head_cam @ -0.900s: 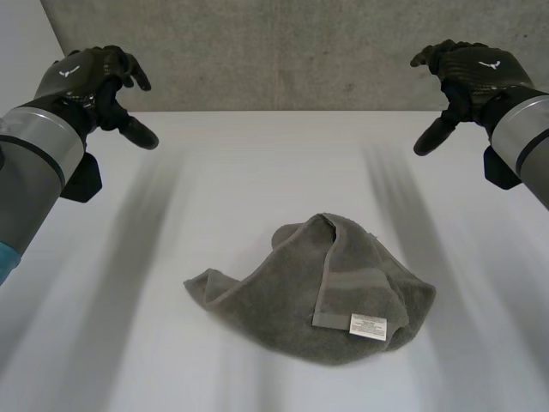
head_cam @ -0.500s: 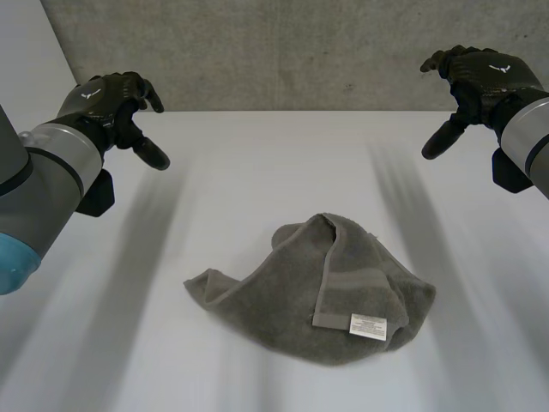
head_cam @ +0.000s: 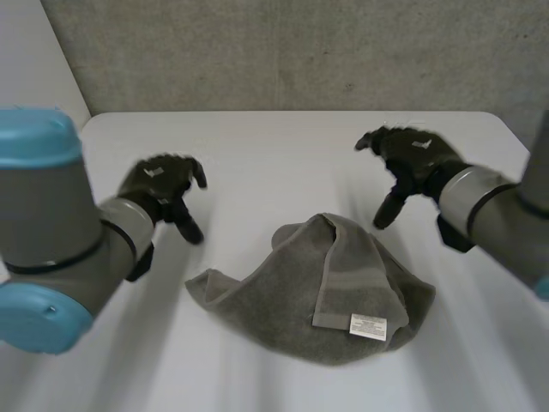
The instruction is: Fold the towel.
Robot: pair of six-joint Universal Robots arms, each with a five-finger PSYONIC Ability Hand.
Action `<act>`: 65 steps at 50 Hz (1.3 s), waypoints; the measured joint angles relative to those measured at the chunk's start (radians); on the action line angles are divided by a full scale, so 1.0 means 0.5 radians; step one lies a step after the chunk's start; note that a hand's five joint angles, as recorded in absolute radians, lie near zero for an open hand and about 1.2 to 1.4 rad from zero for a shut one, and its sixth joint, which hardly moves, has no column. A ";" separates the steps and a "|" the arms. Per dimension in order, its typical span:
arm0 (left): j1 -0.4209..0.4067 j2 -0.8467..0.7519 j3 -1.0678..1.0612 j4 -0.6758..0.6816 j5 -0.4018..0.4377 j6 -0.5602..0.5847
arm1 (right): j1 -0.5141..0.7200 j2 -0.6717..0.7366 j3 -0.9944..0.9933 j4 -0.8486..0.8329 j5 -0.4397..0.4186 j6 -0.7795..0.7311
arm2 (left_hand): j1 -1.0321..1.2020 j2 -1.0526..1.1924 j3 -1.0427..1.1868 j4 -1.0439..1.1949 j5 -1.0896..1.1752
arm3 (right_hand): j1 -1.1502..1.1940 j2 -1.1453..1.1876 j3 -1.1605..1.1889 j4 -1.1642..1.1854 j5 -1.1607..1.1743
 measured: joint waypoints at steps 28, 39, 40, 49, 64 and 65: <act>-0.191 -0.345 -0.029 -0.047 0.108 0.116 | 0.244 0.908 -0.367 -0.127 0.300 0.554 | 0.000 0.000 0.000 0.000 0.041 | 0.014 0.007 0.000 0.000 0.012; -0.196 -0.306 -0.026 -0.121 0.244 0.114 | 0.234 0.830 -0.296 -0.153 0.287 0.557 | 0.000 0.000 0.000 0.000 0.041 | 0.970 0.946 0.000 0.000 0.877; -0.194 -0.301 -0.026 -0.121 0.245 0.113 | 0.231 0.814 -0.286 -0.157 0.285 0.556 | 0.000 0.000 0.000 0.000 0.040 | 0.967 0.944 0.000 0.000 0.883; -0.188 -0.218 -0.030 -0.124 0.255 0.112 | 0.114 0.519 -0.110 -0.193 0.150 0.542 | 0.000 0.000 0.000 0.000 0.038 | 0.905 0.907 0.000 0.000 0.867; -0.194 -0.189 -0.029 -0.227 0.259 0.114 | -0.065 0.307 0.133 -0.244 -0.072 0.483 | -0.031 -0.026 0.000 0.000 -0.021 | 0.952 0.928 0.000 0.000 0.959; -0.192 -0.182 -0.028 -0.233 0.259 0.114 | -0.071 0.308 0.142 -0.248 -0.088 0.479 | -0.041 -0.037 0.000 0.000 -0.031 | 0.916 0.902 0.000 0.000 0.911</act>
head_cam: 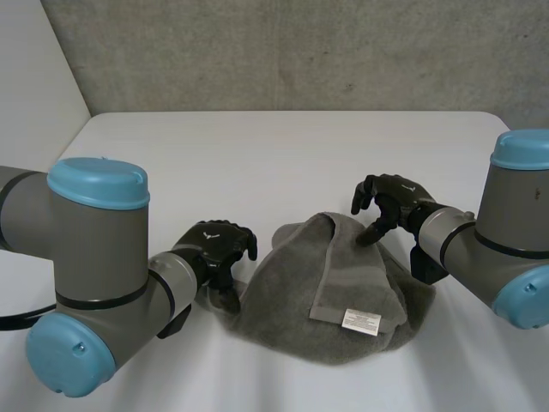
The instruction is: Fold the towel.
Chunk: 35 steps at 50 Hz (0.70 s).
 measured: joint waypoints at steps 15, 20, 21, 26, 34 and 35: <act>0.024 0.074 0.004 -0.014 -0.017 -0.002 | 0.017 0.044 -0.093 -0.010 0.070 0.123 | -0.125 -0.178 0.000 0.000 -0.175 | -0.830 -0.824 0.000 0.000 -0.864; 0.033 0.050 -0.002 -0.012 -0.026 -0.010 | 0.030 0.122 -0.180 -0.003 0.108 0.179 | -0.145 -0.197 0.000 0.000 -0.191 | -0.830 -0.824 0.000 0.000 -0.864; 0.033 0.042 -0.003 -0.012 -0.027 -0.012 | 0.033 0.137 -0.192 -0.003 0.110 0.182 | -0.145 -0.197 0.000 0.000 -0.192 | -0.830 -0.824 0.000 0.000 -0.864; 0.030 -0.020 -0.003 -0.010 -0.032 -0.016 | 0.069 0.271 -0.273 0.002 0.125 0.193 | -0.145 -0.198 0.000 0.000 -0.192 | -0.828 -0.824 0.000 0.000 -0.862; 0.009 -0.149 0.007 -0.009 -0.039 -0.006 | 0.134 0.431 -0.353 0.007 0.146 0.194 | -0.052 -0.031 0.000 0.000 0.074 | -0.177 -0.175 0.000 0.000 -0.158; 0.007 -0.165 0.010 -0.009 -0.039 -0.004 | 0.141 0.441 -0.357 0.007 0.144 0.194 | 0.215 0.250 0.000 0.000 0.356 | 0.053 0.066 0.000 0.000 0.077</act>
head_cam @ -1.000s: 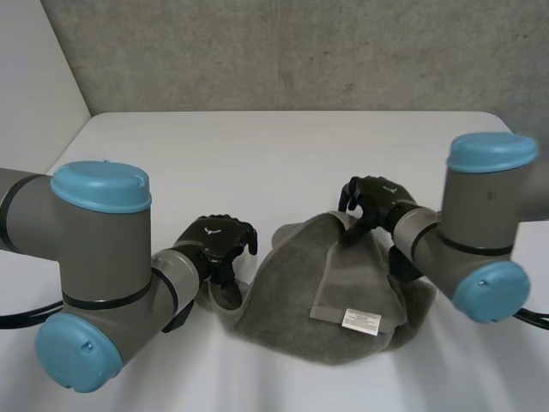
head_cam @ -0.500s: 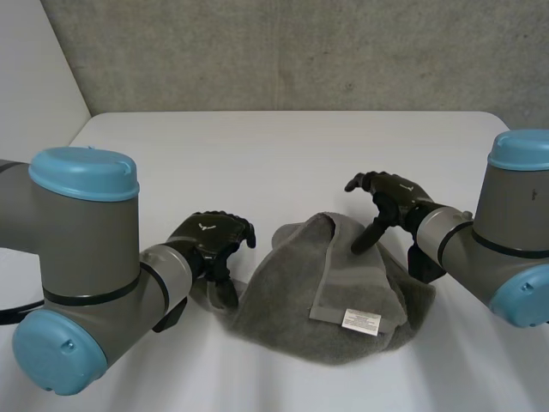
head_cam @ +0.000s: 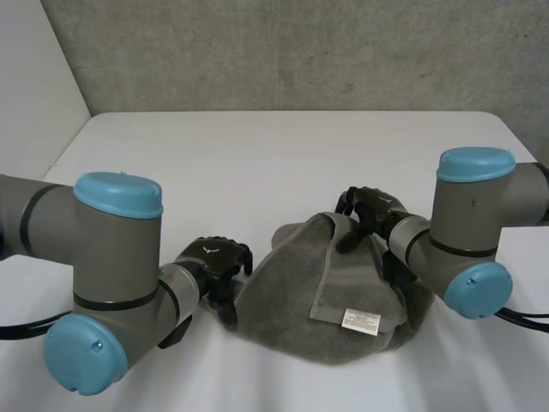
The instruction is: Fold the towel.
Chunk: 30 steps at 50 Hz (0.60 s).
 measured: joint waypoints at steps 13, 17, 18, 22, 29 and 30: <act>0.030 -0.016 0.215 0.016 -0.005 0.007 | -0.005 -0.047 -0.181 0.092 -0.274 -0.105 | 1.426 1.454 0.000 0.000 1.439 | 1.197 1.131 0.000 0.000 1.189; 0.083 0.025 0.426 0.025 -0.044 0.003 | -0.027 -0.081 -0.534 0.302 -0.445 -0.203 | 1.432 1.454 0.000 0.000 1.439 | 1.198 1.131 0.000 0.000 1.189; 0.102 0.045 0.501 0.027 -0.068 0.001 | -0.037 -0.090 -0.669 0.367 -0.491 -0.228 | 1.432 1.454 0.000 0.000 1.439 | 1.198 1.131 0.000 0.000 1.189; 0.144 0.189 0.752 0.062 -0.175 -0.009 | -0.088 -0.171 -1.140 0.520 -0.633 -0.288 | 1.434 1.454 0.000 0.000 1.439 | 1.198 1.131 0.000 0.000 1.189; 0.153 0.703 0.744 0.401 -0.263 -0.011 | -0.158 -0.597 -1.179 0.279 -0.975 -0.305 | 1.441 1.464 0.000 0.000 1.439 | 1.198 1.131 0.000 0.000 1.193; 0.154 0.796 0.656 0.493 -0.264 -0.008 | -0.165 -0.681 -1.046 0.190 -1.046 -0.304 | 1.441 1.466 0.000 0.000 1.439 | 1.198 1.131 0.000 0.000 1.197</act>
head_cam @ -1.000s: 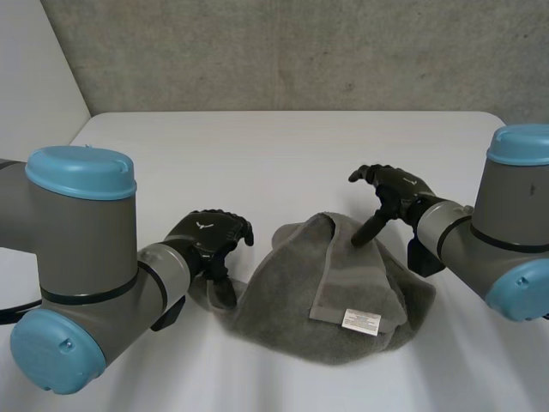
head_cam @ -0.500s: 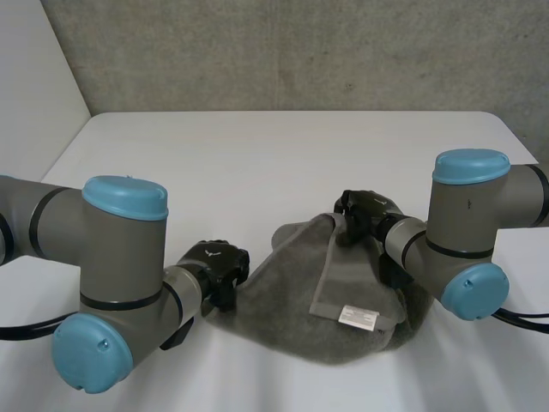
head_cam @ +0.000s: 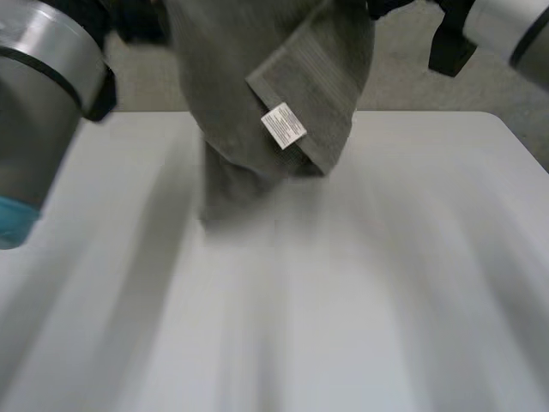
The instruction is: Fold the towel.
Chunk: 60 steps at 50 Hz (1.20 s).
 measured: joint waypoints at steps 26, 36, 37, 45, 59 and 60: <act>-0.010 -0.251 -1.237 0.297 0.009 0.147 | -0.003 0.093 1.403 0.095 0.903 -1.055 | 0.002 0.045 0.000 0.000 0.018 | -1.306 -1.257 0.000 0.000 -1.360; -0.027 -0.238 -1.221 0.299 0.005 0.135 | 0.060 0.071 1.502 -0.071 0.889 -0.579 | 0.002 0.046 0.000 0.000 0.018 | -1.784 -1.724 0.000 0.000 -1.878; -0.029 -0.236 -1.222 0.299 0.004 0.134 | 0.063 0.067 1.520 -0.086 0.889 -0.526 | 0.002 0.046 0.000 0.000 0.018 | -1.795 -1.726 0.000 0.000 -1.884; -0.053 -0.232 -1.226 0.298 -0.008 0.129 | 0.065 -0.015 1.679 -0.145 0.896 -0.237 | 0.002 0.047 0.000 0.000 0.018 | -1.856 -1.798 0.000 0.000 -1.950; -0.037 -0.243 -1.091 0.250 -0.009 0.120 | 0.110 -0.253 2.141 -0.448 0.994 -0.207 | 0.002 0.049 0.000 0.000 0.018 | -1.896 -1.833 0.000 0.000 -2.002; -0.037 -0.243 -1.081 0.243 -0.009 0.117 | 0.117 -0.245 2.155 -0.468 1.007 -0.210 | 0.002 0.049 0.000 0.000 0.018 | -1.896 -1.833 0.000 0.000 -2.002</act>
